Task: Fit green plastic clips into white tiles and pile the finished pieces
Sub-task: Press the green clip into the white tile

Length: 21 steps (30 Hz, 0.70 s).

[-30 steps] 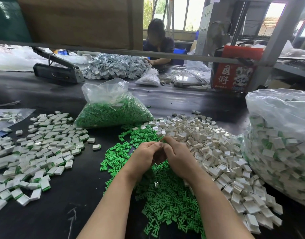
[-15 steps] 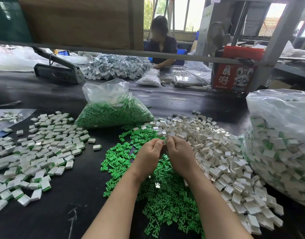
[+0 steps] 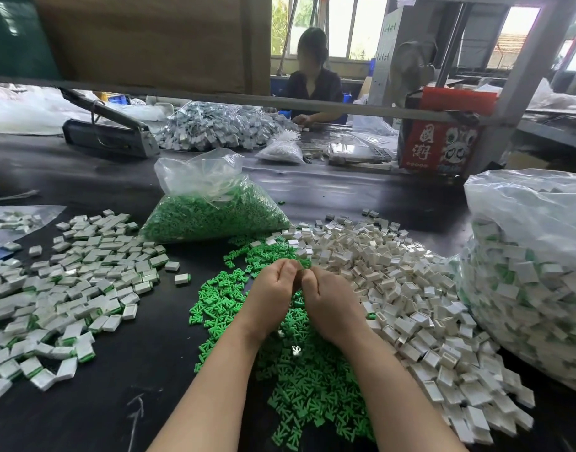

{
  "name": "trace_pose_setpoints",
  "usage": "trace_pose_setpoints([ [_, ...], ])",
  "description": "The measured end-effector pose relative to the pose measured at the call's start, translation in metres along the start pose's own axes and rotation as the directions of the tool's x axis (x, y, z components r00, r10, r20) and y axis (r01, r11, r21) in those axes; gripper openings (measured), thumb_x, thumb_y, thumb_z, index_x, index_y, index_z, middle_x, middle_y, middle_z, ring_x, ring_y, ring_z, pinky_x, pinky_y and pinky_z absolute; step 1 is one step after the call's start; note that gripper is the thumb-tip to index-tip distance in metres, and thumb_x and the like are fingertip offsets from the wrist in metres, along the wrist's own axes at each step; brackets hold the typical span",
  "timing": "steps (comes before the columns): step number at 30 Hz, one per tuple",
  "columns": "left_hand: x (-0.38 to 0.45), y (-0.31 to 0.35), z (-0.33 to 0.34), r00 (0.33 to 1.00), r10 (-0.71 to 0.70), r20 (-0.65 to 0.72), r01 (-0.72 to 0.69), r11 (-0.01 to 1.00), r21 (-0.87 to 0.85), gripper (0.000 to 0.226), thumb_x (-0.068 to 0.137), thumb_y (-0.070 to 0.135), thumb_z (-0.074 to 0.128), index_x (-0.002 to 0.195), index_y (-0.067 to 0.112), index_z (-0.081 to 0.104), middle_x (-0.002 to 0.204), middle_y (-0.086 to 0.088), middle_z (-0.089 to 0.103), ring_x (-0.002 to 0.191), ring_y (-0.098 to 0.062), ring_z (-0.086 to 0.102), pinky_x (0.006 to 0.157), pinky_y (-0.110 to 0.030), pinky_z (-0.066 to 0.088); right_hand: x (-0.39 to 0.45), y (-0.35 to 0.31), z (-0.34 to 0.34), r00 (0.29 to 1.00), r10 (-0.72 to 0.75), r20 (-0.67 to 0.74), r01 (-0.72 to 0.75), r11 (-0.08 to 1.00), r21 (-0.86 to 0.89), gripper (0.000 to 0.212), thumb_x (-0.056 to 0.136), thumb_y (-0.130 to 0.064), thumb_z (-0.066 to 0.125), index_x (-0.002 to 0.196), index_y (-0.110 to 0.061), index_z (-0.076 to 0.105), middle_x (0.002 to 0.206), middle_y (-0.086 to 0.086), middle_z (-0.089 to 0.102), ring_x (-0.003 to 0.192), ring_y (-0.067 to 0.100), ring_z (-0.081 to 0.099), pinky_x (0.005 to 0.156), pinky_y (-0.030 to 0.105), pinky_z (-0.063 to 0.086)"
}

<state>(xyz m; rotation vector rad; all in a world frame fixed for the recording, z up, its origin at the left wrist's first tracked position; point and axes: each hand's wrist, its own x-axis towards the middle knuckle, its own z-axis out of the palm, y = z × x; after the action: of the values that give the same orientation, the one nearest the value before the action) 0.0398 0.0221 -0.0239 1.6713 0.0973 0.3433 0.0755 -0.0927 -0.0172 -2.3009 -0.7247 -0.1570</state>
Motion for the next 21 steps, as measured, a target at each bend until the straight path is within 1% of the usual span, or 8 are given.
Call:
trace_pose_setpoints([
  [2,-0.002,-0.001,0.001,0.999,-0.021,0.038,0.021,1.000,0.006,0.029,0.106,0.019,0.041,0.087,0.018,0.063,0.077,0.009,0.064,0.069,0.000,0.059,0.068,-0.014,0.046,0.001,0.004,-0.004,0.999,0.028,-0.016,-0.027,0.998,0.062,0.035,0.100,-0.027,0.033,0.077,-0.012,0.054,0.076,0.009,0.063,0.068,0.022,0.055,0.064,0.037,0.043],
  [4,-0.004,-0.001,0.004,0.997,-0.042,0.071,0.043,0.999,-0.022,0.027,0.106,0.018,0.040,0.093,0.019,0.064,0.082,0.011,0.068,0.075,0.005,0.064,0.071,-0.011,0.047,0.002,0.006,-0.006,0.999,0.032,-0.029,-0.029,0.994,0.109,0.041,0.093,-0.035,0.029,0.079,-0.010,0.059,0.076,0.008,0.064,0.070,0.022,0.057,0.065,0.037,0.045],
  [8,-0.004,0.003,0.004,0.991,-0.065,0.113,0.075,0.993,-0.090,0.027,0.106,0.017,0.038,0.100,0.016,0.064,0.088,0.010,0.070,0.085,0.002,0.067,0.077,-0.014,0.049,0.003,0.007,-0.006,0.998,0.057,-0.028,-0.051,0.978,0.202,0.042,0.091,-0.045,0.026,0.069,-0.022,0.054,0.069,-0.002,0.061,0.065,0.014,0.055,0.061,0.033,0.042],
  [11,-0.005,0.003,0.002,0.985,-0.080,0.151,0.098,0.988,-0.117,0.026,0.106,0.017,0.039,0.103,0.016,0.065,0.091,0.010,0.074,0.092,0.001,0.068,0.081,-0.014,0.051,0.003,0.010,-0.006,0.997,0.079,-0.004,-0.076,0.971,0.228,0.042,0.101,-0.041,0.032,0.074,-0.020,0.058,0.070,-0.003,0.062,0.067,0.015,0.057,0.065,0.034,0.046],
  [13,-0.004,0.002,0.000,0.982,-0.080,0.173,0.099,0.990,-0.102,0.026,0.106,0.018,0.039,0.102,0.016,0.065,0.085,0.015,0.074,0.088,0.002,0.068,0.079,-0.013,0.050,0.004,0.011,-0.007,0.996,0.090,0.010,-0.091,0.973,0.211,0.038,0.104,-0.034,0.036,0.081,-0.017,0.062,0.074,-0.001,0.064,0.070,0.016,0.059,0.067,0.033,0.047],
  [16,-0.003,0.000,-0.005,0.993,-0.063,0.095,0.066,0.997,-0.026,0.030,0.106,0.023,0.042,0.091,0.014,0.066,0.066,0.016,0.063,0.066,0.000,0.056,0.063,-0.012,0.044,0.007,0.012,-0.012,0.993,0.109,-0.046,-0.097,0.975,0.202,0.032,0.103,-0.025,0.042,0.077,-0.017,0.058,0.067,-0.002,0.058,0.061,0.014,0.053,0.058,0.032,0.042],
  [19,0.000,-0.001,-0.017,0.999,-0.025,-0.028,0.024,1.000,-0.003,0.030,0.104,0.027,0.046,0.094,0.015,0.072,0.064,0.007,0.056,0.053,-0.003,0.043,0.050,-0.013,0.036,0.009,0.017,-0.019,0.980,0.167,-0.107,-0.130,0.949,0.286,0.029,0.102,-0.019,0.045,0.078,-0.012,0.060,0.065,0.003,0.059,0.054,0.016,0.050,0.055,0.038,0.044],
  [21,0.002,0.000,-0.024,0.992,-0.013,-0.123,0.012,1.000,-0.008,0.026,0.102,0.030,0.050,0.096,0.020,0.073,0.065,0.006,0.059,0.051,0.001,0.045,0.052,-0.011,0.037,0.011,0.021,-0.021,0.972,0.181,-0.148,-0.137,0.954,0.266,0.025,0.101,-0.019,0.048,0.085,-0.008,0.064,0.070,0.007,0.064,0.054,0.017,0.054,0.054,0.037,0.048],
])
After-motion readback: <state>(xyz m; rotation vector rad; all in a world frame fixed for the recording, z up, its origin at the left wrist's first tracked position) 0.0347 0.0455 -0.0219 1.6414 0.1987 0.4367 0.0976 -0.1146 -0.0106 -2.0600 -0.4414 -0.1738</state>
